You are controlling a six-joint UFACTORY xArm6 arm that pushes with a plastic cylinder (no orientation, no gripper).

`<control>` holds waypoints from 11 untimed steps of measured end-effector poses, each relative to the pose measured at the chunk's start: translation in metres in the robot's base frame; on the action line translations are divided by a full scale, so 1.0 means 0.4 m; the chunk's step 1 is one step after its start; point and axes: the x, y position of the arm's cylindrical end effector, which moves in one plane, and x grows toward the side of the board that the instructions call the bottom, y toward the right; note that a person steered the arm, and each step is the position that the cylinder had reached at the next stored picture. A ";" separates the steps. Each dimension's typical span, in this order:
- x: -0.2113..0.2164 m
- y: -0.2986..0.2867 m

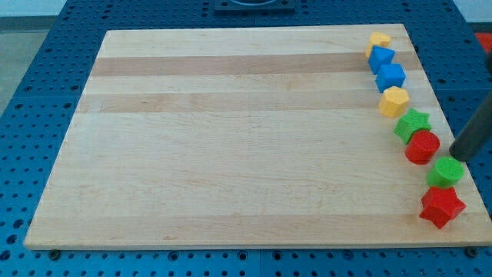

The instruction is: Move the green circle to the bottom of the red circle

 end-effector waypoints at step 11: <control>0.093 -0.050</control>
